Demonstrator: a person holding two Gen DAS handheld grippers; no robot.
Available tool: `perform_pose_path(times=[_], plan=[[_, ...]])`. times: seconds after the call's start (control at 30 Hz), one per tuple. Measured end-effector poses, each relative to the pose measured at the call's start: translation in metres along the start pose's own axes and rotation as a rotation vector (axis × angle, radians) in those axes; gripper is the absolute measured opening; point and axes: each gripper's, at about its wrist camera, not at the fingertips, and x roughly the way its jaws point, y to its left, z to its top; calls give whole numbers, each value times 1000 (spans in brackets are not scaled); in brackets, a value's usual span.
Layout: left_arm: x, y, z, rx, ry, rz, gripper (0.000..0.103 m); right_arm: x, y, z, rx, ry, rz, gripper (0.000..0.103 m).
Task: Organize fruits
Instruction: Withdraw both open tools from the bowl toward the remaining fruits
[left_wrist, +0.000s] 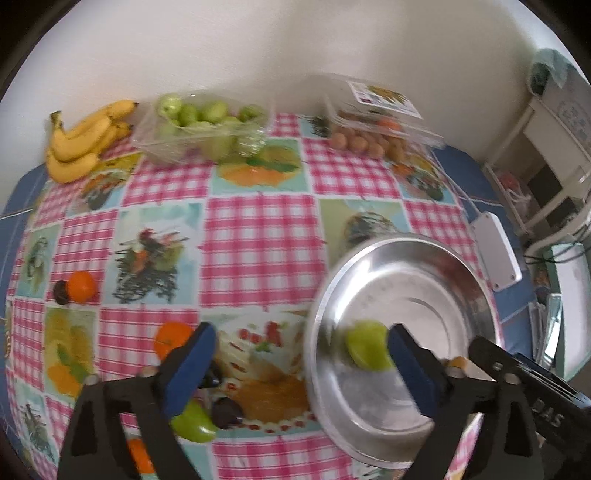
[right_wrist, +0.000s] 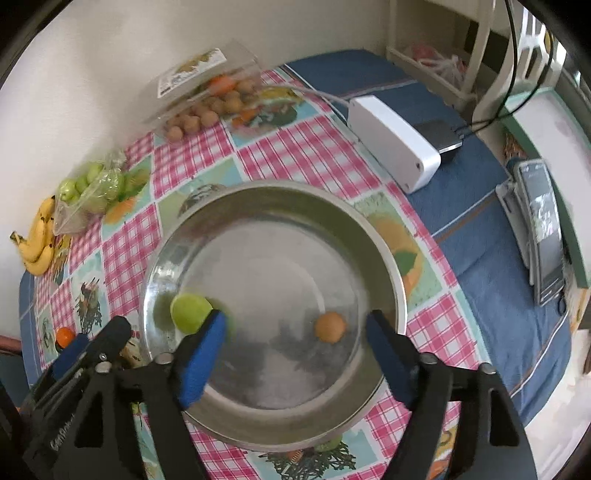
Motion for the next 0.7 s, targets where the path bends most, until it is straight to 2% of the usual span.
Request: perform_pose_path(times=[0.27,0.3,0.33,0.37,0.7], plan=[[3,23,2,-41,-9,50,103,6,-2,-1,30,20,9,88],[5,26,1,-46,-3,57,103,8,-3,-2,35,25,10,90],[8,28,1,-54,4,60,103,10,-4,-2,39,30,12,99],[10,32,0,-64,12,64,103,12,-5,-3,43,33,15,101],[16,44,-3,-76,33,70,103,28,-3,-7,44,71,13,101]])
